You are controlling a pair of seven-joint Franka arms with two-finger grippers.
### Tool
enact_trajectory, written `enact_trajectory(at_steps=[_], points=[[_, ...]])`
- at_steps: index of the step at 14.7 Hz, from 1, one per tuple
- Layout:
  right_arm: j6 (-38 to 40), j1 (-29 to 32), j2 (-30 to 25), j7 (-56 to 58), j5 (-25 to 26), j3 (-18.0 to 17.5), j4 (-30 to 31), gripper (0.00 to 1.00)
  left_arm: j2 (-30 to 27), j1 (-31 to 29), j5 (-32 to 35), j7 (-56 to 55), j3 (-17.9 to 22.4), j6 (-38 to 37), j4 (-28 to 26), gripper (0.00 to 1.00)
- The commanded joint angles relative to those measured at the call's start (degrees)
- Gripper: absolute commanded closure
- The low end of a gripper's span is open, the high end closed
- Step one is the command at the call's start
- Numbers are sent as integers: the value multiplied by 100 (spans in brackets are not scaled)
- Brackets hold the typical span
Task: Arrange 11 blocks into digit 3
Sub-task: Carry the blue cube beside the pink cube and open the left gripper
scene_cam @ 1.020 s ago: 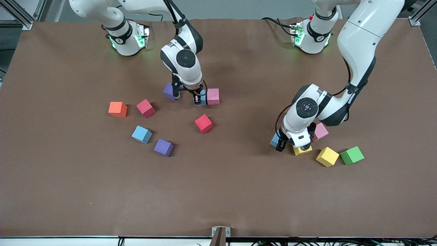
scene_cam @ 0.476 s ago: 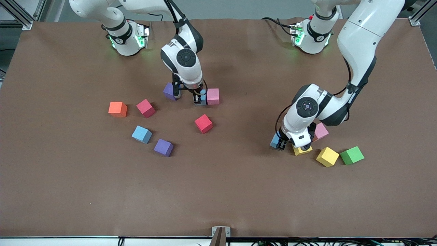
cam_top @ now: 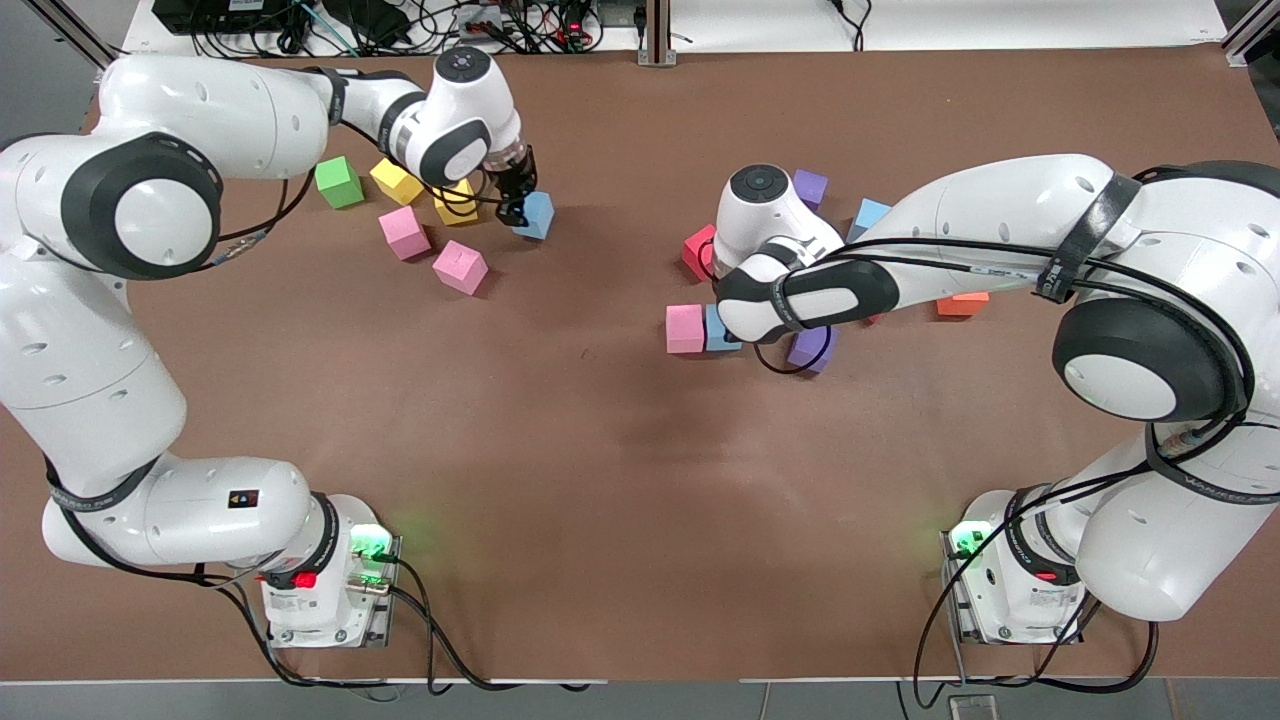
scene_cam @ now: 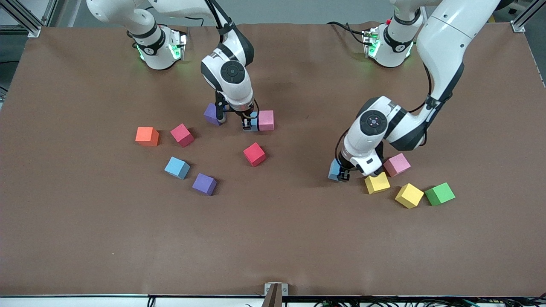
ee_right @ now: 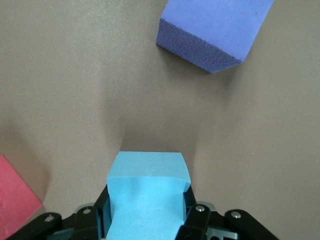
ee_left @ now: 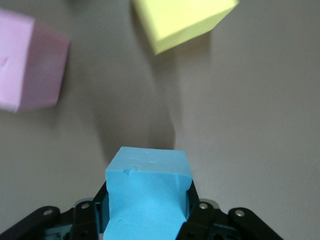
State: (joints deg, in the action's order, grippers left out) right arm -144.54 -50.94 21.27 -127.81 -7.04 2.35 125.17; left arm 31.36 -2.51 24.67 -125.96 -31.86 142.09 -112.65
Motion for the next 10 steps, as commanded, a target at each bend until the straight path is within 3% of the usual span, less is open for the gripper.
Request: enact_trajectory(at_steps=[1,5,10], points=[[-171,-153,-44,-131,-105,28,183,99,-323,13,134,-911,-145,-6,-380,64],[-215,-153,-36,-175,-105,20,148,99,-455,93,134,-1667,-487,-14,-732,64],[-267,-144,-9,-236,-105,20,95,99,-385,777,99,-2468,-540,-32,-768,64]])
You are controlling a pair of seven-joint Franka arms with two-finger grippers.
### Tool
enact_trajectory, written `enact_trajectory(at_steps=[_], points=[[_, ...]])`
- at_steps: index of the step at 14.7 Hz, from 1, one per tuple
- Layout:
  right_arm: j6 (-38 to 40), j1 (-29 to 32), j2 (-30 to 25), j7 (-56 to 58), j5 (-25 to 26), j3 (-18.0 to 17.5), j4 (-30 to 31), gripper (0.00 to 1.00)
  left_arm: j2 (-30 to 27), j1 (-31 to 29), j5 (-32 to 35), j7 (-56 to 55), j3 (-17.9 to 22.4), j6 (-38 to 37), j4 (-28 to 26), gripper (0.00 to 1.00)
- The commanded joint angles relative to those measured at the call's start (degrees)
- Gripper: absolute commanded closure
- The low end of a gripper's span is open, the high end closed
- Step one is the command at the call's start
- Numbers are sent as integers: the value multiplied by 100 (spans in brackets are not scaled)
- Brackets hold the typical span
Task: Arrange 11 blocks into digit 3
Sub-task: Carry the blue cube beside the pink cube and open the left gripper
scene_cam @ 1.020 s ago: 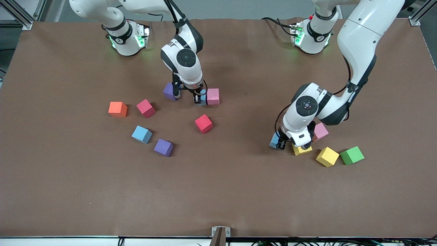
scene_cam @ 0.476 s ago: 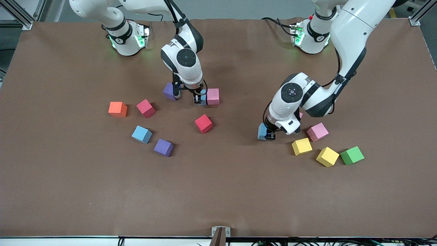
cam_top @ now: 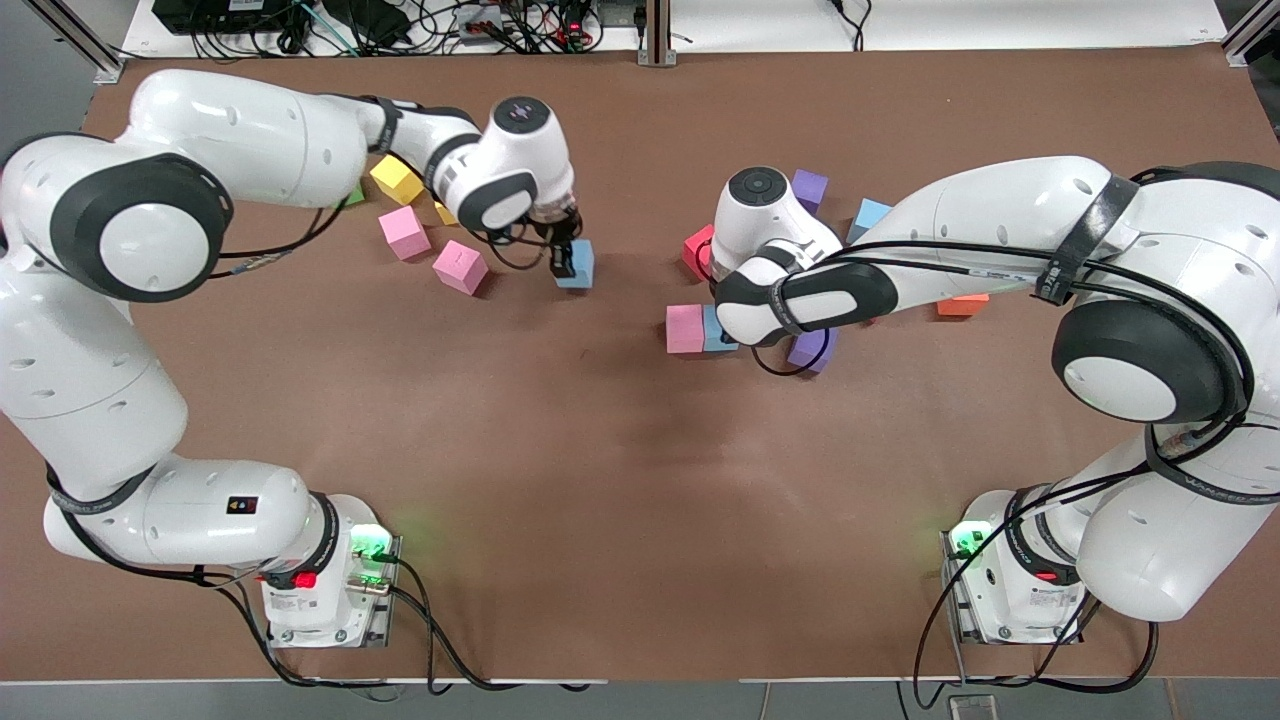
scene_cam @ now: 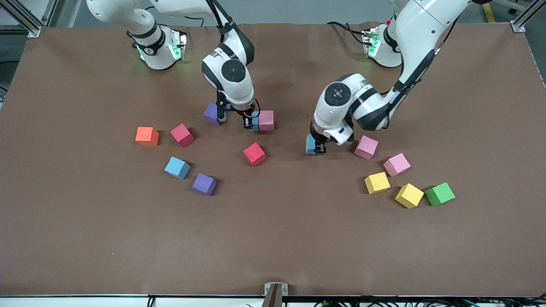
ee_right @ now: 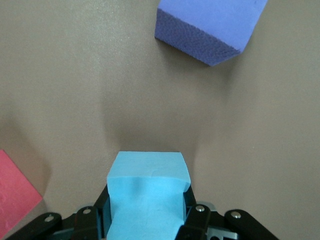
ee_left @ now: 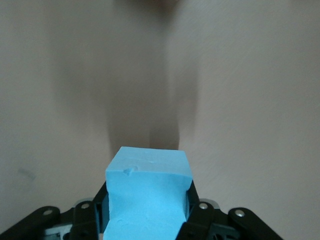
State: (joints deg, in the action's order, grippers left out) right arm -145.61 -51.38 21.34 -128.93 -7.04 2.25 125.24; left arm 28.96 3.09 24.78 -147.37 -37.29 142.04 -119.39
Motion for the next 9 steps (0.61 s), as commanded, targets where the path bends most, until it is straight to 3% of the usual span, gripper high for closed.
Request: enact_trajectory(at_steps=[1,5,7,8,9], points=[[-161,-109,-7,-123,-113,38,89,98,-119,314,89,-458,3,-28,-85,64],[-161,-109,-7,-123,-113,30,80,98,75,683,62,-828,12,-28,11,64],[-152,-109,-7,-123,-104,38,80,92,180,850,54,-986,47,-28,134,64],[-152,-100,-7,-123,-104,38,71,84,250,929,54,-1056,56,-28,213,64],[-144,-100,-7,-115,-104,38,62,61,320,1000,54,-1135,64,-28,284,64]])
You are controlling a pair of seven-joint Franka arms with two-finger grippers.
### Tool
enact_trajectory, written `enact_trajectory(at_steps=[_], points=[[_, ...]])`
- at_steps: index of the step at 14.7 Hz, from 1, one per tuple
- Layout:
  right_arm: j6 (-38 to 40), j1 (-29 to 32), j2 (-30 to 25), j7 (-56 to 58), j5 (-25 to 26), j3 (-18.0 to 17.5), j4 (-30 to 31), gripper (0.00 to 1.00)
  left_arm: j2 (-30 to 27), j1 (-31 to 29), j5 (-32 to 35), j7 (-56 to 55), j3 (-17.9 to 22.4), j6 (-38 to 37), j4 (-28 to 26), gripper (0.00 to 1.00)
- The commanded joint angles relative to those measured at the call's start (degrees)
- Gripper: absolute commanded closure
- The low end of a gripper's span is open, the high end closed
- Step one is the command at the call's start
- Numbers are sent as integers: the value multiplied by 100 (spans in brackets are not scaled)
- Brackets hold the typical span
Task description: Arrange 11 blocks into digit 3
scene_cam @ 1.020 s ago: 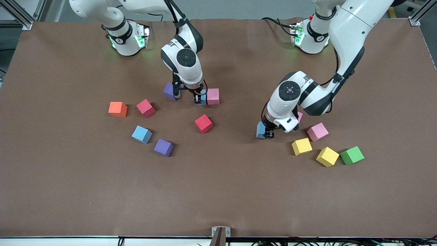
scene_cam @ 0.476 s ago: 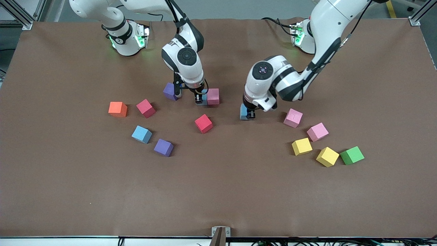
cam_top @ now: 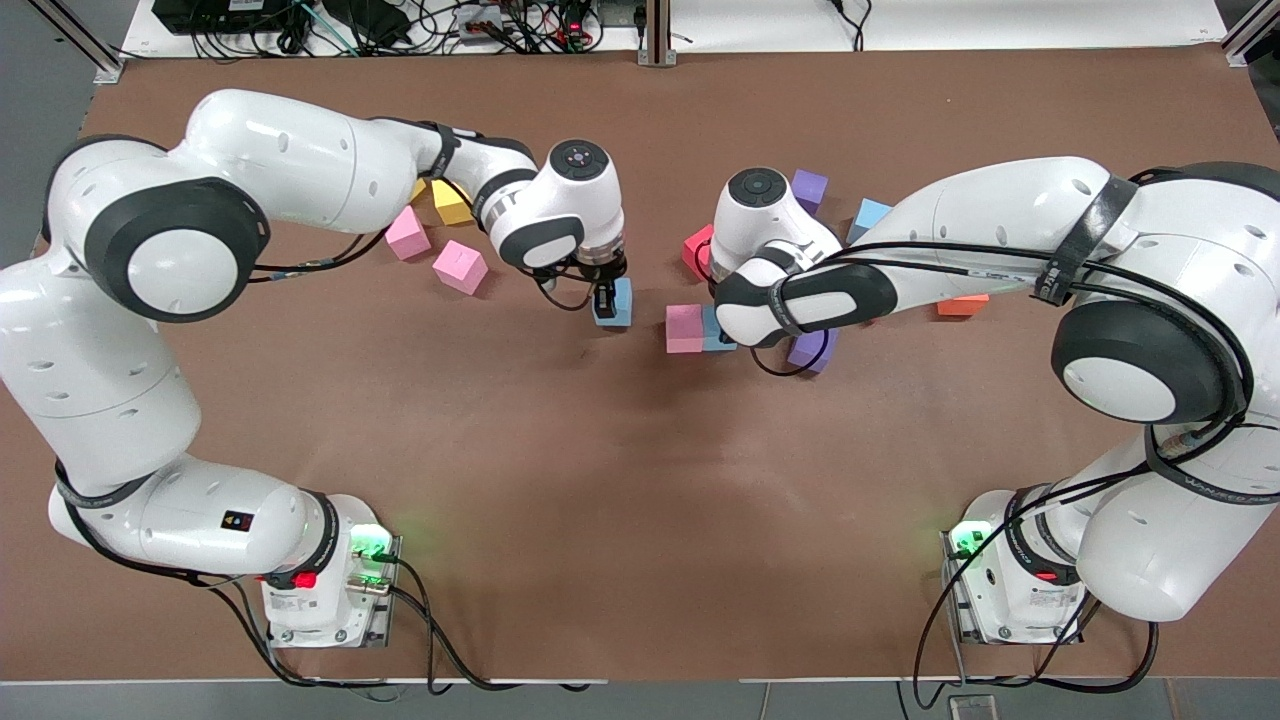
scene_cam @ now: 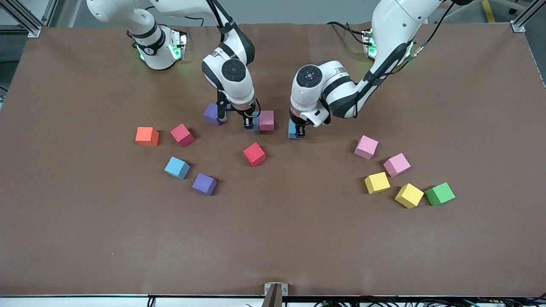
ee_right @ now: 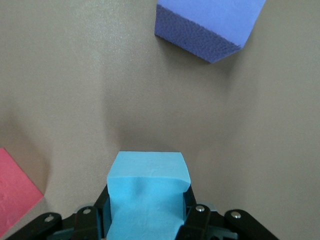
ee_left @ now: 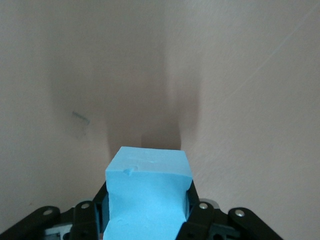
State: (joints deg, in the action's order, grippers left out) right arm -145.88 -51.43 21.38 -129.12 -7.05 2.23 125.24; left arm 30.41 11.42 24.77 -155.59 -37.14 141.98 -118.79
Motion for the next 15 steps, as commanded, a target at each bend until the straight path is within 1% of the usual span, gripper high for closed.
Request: enact_trajectory(at_steps=[1,2,4,7,8,11,12,14,15], points=[[-107,-95,-11,-95,-104,41,62,17,219,220,54,-358,49,-21,294,64],[-72,-95,-11,-87,-104,41,54,0,272,273,45,-367,58,-21,356,64],[7,-60,-11,-43,-104,41,10,0,377,448,28,-463,137,-21,435,64],[209,-34,-81,19,-95,41,1,0,448,931,10,-630,514,-21,576,63],[331,-25,-134,28,-95,41,-25,0,491,1054,10,-691,585,-21,628,63],[858,-7,-484,377,-104,58,-34,0,580,1178,10,-797,603,-21,646,63],[1060,97,-634,553,-104,67,-34,0,588,1205,19,-815,603,-21,638,63],[1228,256,-819,957,-104,58,-78,0,615,1258,10,-867,603,-30,611,63],[1272,291,-811,1255,-104,67,-157,0,624,1275,10,-972,603,-21,620,63]])
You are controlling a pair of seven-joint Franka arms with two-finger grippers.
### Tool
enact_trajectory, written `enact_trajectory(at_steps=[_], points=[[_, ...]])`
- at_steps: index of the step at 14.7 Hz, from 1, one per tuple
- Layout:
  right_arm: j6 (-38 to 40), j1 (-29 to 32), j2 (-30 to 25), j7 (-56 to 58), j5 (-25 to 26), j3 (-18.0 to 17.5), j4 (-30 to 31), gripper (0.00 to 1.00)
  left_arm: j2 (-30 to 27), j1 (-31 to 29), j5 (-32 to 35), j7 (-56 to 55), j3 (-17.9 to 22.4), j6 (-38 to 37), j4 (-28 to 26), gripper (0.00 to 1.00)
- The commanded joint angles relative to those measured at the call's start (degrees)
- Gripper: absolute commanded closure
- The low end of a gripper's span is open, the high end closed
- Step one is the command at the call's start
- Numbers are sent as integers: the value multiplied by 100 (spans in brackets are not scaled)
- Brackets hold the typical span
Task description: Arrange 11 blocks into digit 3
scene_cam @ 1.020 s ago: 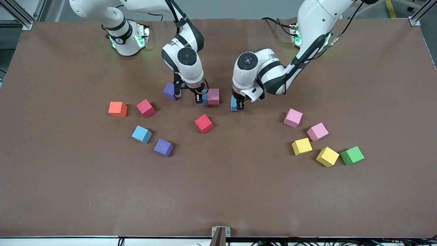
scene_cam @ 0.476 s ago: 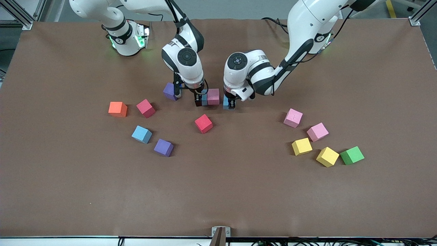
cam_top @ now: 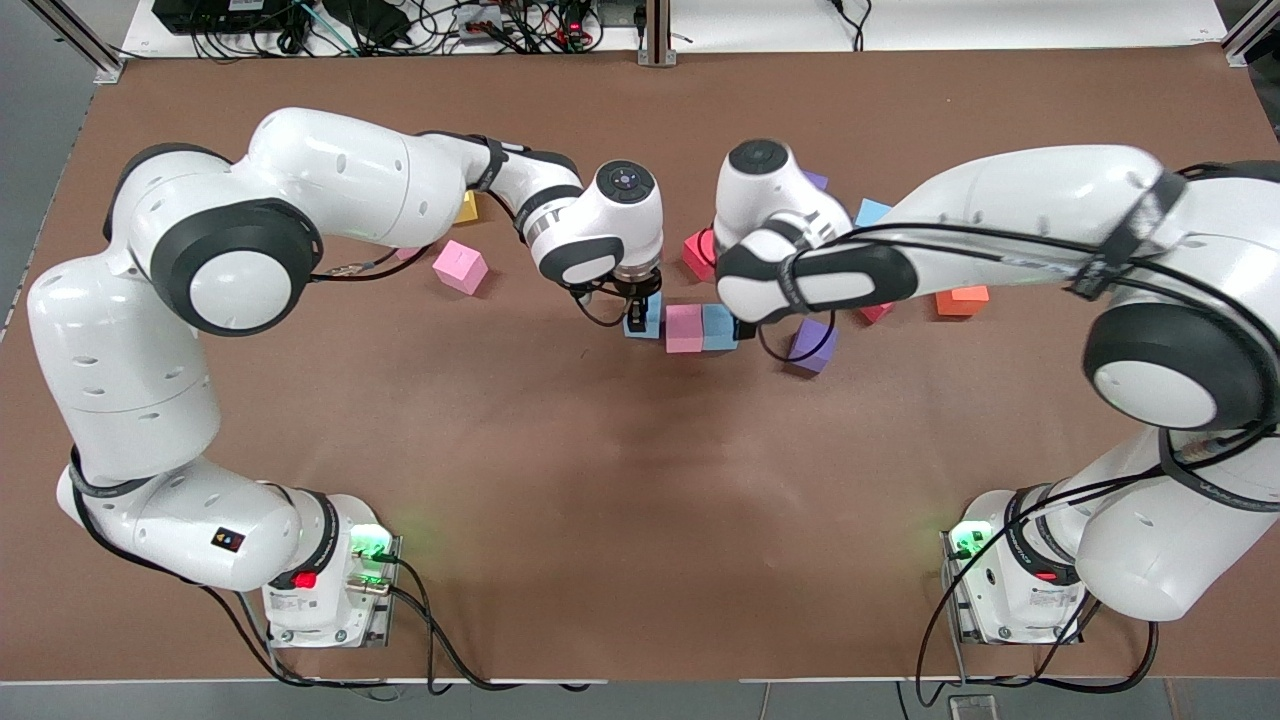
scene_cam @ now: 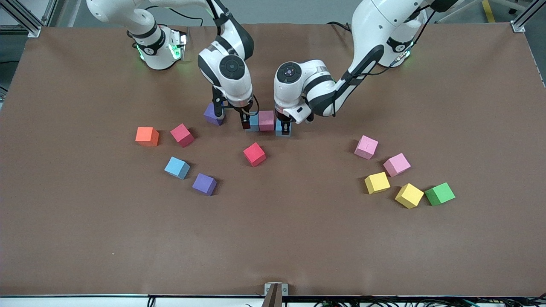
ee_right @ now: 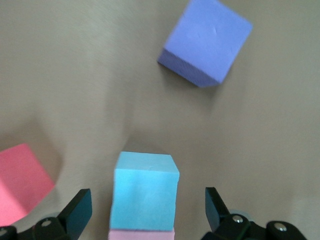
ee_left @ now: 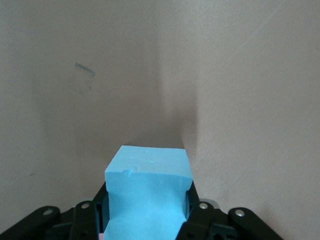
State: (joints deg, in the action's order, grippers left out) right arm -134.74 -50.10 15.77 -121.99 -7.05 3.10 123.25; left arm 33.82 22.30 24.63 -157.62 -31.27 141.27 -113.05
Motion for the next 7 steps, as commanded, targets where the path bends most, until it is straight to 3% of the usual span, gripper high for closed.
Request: enact_trajectory(at_steps=[1,4,7], points=[[220,193,-232,936,-104,-3,-89,0,283,222,16,-875,15,50,64,63],[256,456,-118,2315,-86,-2,-493,0,326,249,16,-964,15,41,64,61],[343,790,478,3426,-86,-2,-1274,0,336,266,16,-1042,15,50,72,60]])
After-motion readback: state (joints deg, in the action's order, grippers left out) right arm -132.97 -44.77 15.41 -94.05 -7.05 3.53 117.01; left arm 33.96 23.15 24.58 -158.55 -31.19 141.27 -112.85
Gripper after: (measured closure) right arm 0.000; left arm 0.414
